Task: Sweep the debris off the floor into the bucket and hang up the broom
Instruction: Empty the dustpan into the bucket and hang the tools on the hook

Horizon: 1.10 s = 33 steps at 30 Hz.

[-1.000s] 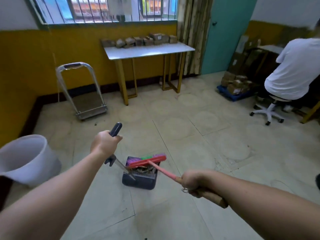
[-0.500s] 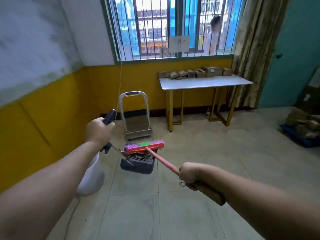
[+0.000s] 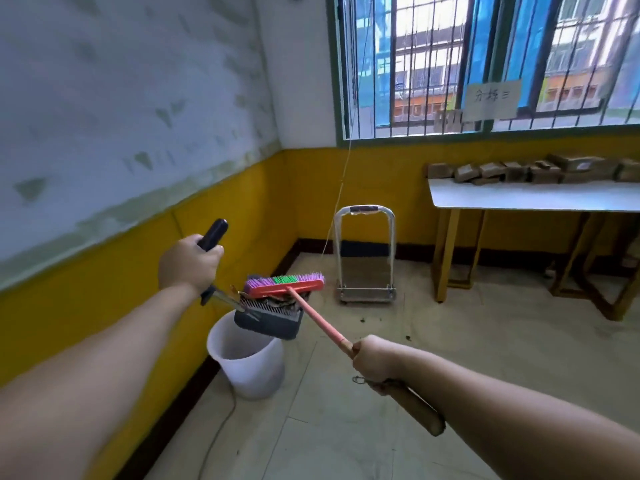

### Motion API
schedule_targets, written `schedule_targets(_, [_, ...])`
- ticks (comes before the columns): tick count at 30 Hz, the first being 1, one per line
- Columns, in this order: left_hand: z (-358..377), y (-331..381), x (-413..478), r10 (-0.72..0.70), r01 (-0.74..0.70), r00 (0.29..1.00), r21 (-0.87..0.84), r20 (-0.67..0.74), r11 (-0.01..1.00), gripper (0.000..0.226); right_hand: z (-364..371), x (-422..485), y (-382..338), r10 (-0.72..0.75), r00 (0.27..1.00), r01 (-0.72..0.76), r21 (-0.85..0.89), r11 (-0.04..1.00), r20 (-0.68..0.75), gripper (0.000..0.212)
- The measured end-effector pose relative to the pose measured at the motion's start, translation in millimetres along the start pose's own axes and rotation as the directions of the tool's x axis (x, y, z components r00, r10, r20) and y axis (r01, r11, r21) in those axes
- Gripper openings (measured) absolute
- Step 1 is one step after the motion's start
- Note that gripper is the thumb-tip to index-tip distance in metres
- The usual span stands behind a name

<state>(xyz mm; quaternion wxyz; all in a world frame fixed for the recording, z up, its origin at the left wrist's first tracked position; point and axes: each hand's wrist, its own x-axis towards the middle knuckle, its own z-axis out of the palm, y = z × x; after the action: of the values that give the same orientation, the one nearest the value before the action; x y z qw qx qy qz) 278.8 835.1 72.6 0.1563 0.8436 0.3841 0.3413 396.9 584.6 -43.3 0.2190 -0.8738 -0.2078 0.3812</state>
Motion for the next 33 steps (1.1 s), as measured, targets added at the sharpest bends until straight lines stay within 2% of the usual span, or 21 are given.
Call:
schedule_targets(5, [26.0, -59.7, 63.8, 0.057, -0.059, 0.997, 0.049, 0.059, 0.997, 0.024, 15.4, 83.3, -61.6, -0.025, 0.998, 0.025, 0.004, 1.0, 0.06, 0.029])
schedule_targets(9, [56.8, -111.8, 100.2, 0.079, -0.135, 0.948, 0.165, 0.308, 0.977, 0.026, 21.4, 150.8, -112.0, 0.025, 0.992, -0.019, -0.056, 0.998, 0.123, 0.027])
schedule_targets(11, [76.2, -136.7, 108.5, 0.117, -0.296, 0.847, 0.278, 0.519, 0.914, 0.022, 16.6, 172.9, -129.7, -0.042, 0.989, 0.061, -0.132, 0.989, 0.141, 0.019])
schedule_targets(13, [91.3, -156.9, 111.5, 0.101, -0.46, 0.703, 0.341, 0.704, 0.82, 0.013, 10.3, 193.2, -139.3, -0.077, 0.985, 0.108, -0.199, 0.974, 0.156, 0.025])
schedule_targets(14, [96.4, -164.0, 111.4, 0.075, -0.506, 0.644, 0.35, 0.761, 0.788, 0.009, 7.1, 203.3, -141.9, -0.055, 0.984, 0.096, -0.241, 0.966, 0.171, 0.03])
schedule_targets(16, [104.3, -173.9, 108.2, 0.019, -0.518, 0.586, 0.357, 0.81, 0.777, 0.004, 2.7, 221.7, -145.4, 0.055, 0.975, 0.019, -0.331, 0.943, 0.215, 0.033])
schedule_targets(18, [111.1, -175.7, 106.8, -0.016, -0.484, 0.574, 0.355, 0.818, 0.8, 0.008, -2.7, 236.9, -148.7, 0.127, 0.963, -0.025, -0.393, 0.919, 0.237, 0.034])
schedule_targets(21, [124.7, -169.4, 111.0, -0.073, -0.405, 0.596, 0.378, 0.8, 0.833, 0.013, -19.8, 257.9, -154.0, 0.16, 0.953, -0.041, -0.413, 0.91, 0.257, 0.036])
schedule_targets(23, [134.2, -161.8, 112.8, -0.143, -0.323, 0.634, 0.429, 0.76, 0.844, 0.013, -30.8, 266.6, -156.4, 0.165, 0.951, -0.067, -0.346, 0.936, 0.261, 0.037])
schedule_targets(25, [141.4, -156.3, 112.5, -0.292, -0.158, 0.674, 0.518, 0.679, 0.84, 0.018, -39.5, 269.0, -158.7, 0.115, 0.946, -0.05, -0.214, 0.976, 0.304, 0.036])
schedule_targets(26, [143.0, -153.2, 111.2, -0.391, -0.051, 0.668, 0.563, 0.633, 0.825, 0.025, -43.9, 267.4, -159.4, 0.083, 0.94, -0.033, -0.156, 0.987, 0.33, 0.035])
schedule_targets(27, [143.8, -150.8, 109.5, -0.484, 0.045, 0.632, 0.595, 0.605, 0.803, 0.034, -47.5, 267.1, -159.2, 0.064, 0.933, -0.03, -0.101, 0.994, 0.353, 0.031])
schedule_targets(29, [144.7, -147.3, 106.7, -0.602, 0.156, 0.512, 0.622, 0.613, 0.767, 0.045, -50.8, 271.5, -154.9, 0.089, 0.915, -0.092, -0.012, 0.996, 0.394, 0.023])
schedule_targets(31, [147.3, -149.3, 104.0, -0.654, 0.242, 0.396, 0.613, 0.645, 0.752, 0.045, -49.2, 281.3, -147.6, 0.131, 0.896, -0.165, 0.043, 0.985, 0.424, 0.023])
schedule_targets(33, [149.9, -150.9, 99.1, -0.683, 0.416, 0.281, 0.555, 0.675, 0.72, 0.043, -45.9, 290.7, -141.1, 0.142, 0.894, -0.197, 0.089, 0.976, 0.424, 0.024])
